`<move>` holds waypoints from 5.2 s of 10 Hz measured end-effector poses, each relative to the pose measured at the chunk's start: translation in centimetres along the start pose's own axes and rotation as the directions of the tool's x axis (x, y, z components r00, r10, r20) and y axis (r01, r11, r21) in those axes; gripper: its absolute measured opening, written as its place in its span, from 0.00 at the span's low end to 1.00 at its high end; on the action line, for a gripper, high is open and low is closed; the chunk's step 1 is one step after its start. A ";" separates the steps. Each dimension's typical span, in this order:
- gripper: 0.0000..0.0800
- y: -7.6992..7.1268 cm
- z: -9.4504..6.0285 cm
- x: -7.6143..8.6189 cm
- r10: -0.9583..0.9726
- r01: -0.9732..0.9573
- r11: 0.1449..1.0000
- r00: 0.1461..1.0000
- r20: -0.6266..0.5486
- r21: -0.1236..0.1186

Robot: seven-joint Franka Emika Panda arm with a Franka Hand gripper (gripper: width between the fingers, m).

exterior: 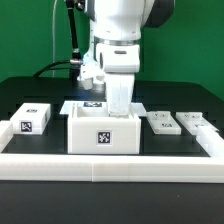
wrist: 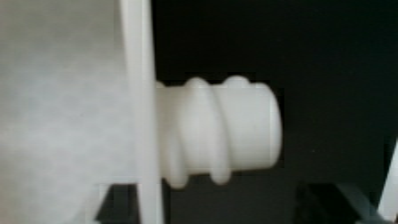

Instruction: Assemble cabinet

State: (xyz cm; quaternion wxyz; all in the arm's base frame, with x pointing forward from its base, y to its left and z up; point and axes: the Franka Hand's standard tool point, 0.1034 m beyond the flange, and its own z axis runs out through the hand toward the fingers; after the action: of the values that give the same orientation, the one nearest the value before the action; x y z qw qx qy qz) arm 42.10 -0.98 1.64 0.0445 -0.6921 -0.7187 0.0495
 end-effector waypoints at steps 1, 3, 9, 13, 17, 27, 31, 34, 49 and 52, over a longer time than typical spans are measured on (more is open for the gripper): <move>0.29 0.0 0.0 0.0 0.000 0.000 1.000 1.000 0.000 0.000; 0.08 0.1 -0.1 0.0 0.000 0.000 1.000 1.000 0.000 -0.005; 0.06 0.3 -0.2 0.0 0.001 -0.001 1.000 1.000 0.000 -0.014; 0.06 3.5 -0.7 1.4 -0.021 0.021 0.999 1.000 -0.008 -0.036; 0.06 7.8 -1.0 4.3 -0.027 0.025 0.998 0.999 -0.030 -0.065; 0.05 9.2 -1.2 8.0 0.018 -0.024 0.995 0.998 -0.057 -0.099; 0.05 9.9 -1.4 10.1 0.029 -0.035 0.996 0.997 -0.066 -0.083; 0.05 10.0 -1.5 10.9 0.031 -0.035 0.997 0.997 -0.066 -0.068; 1.00 9.3 -1.4 10.8 0.048 -0.051 0.998 0.997 -0.061 -0.047; 1.00 8.1 -4.4 10.7 0.048 -0.050 0.997 0.998 -0.041 -0.066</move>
Offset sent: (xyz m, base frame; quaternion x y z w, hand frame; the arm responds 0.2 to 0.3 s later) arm 0.0000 0.0000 0.0000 0.0000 0.0000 0.0000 1.0000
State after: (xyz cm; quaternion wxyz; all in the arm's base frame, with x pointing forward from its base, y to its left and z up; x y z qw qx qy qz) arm 50.27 10.01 4.89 0.0344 -0.7115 -0.7018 0.0126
